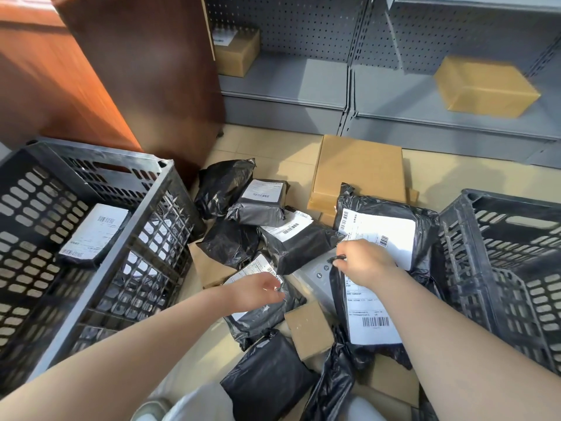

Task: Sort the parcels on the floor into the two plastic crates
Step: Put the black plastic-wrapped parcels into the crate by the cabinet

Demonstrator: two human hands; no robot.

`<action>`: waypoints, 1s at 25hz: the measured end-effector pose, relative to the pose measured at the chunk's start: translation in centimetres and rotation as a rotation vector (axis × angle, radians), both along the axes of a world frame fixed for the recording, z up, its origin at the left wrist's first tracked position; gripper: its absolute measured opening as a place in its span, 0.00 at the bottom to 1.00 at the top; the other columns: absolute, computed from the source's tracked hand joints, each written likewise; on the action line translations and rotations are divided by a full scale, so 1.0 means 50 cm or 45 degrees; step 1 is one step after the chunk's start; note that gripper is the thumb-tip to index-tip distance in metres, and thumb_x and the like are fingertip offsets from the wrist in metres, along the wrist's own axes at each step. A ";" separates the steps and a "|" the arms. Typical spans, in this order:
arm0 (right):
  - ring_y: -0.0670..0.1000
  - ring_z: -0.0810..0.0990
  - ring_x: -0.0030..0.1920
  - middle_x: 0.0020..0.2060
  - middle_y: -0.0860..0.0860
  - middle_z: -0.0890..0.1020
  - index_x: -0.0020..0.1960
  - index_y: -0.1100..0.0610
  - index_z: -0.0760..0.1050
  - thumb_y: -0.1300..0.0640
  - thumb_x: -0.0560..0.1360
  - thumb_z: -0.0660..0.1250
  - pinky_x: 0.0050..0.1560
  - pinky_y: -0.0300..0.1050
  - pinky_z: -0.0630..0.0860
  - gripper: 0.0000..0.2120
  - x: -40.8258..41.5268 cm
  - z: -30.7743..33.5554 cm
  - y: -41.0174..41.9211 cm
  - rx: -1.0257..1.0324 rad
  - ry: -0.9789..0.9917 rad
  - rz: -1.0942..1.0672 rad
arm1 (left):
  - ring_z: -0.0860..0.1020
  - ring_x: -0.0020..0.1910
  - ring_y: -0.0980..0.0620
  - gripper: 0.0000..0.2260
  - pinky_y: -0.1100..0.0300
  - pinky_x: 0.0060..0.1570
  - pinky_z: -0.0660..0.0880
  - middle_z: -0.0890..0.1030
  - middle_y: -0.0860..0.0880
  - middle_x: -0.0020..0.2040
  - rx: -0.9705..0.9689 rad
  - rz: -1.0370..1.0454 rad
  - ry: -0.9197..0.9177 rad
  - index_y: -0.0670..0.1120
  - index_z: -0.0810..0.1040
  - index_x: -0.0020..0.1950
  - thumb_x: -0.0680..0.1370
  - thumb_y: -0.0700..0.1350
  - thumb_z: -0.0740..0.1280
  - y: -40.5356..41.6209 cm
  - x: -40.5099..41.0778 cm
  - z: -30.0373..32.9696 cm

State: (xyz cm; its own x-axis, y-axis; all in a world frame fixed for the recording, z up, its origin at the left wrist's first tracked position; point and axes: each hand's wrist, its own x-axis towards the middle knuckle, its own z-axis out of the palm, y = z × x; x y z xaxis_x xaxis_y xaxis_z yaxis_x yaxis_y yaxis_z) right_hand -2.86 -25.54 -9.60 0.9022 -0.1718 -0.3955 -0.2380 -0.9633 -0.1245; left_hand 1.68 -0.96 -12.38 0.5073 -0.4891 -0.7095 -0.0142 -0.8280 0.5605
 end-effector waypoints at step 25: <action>0.49 0.79 0.56 0.55 0.49 0.82 0.55 0.50 0.77 0.40 0.76 0.67 0.57 0.47 0.74 0.15 0.061 0.023 0.028 1.017 -0.333 -0.658 | 0.82 0.54 0.53 0.29 0.60 0.50 0.80 0.81 0.53 0.59 -0.529 0.665 0.299 0.49 0.68 0.68 0.72 0.52 0.76 -0.019 -0.017 0.005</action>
State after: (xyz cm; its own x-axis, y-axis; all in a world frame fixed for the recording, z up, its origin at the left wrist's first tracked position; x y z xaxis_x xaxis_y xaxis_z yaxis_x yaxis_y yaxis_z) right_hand 0.20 -24.15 -8.42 0.8672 -0.3386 -0.3652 -0.4777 -0.3584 -0.8021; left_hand 0.85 -1.92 -12.11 0.6057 -0.4775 -0.6365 0.4870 -0.4102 0.7711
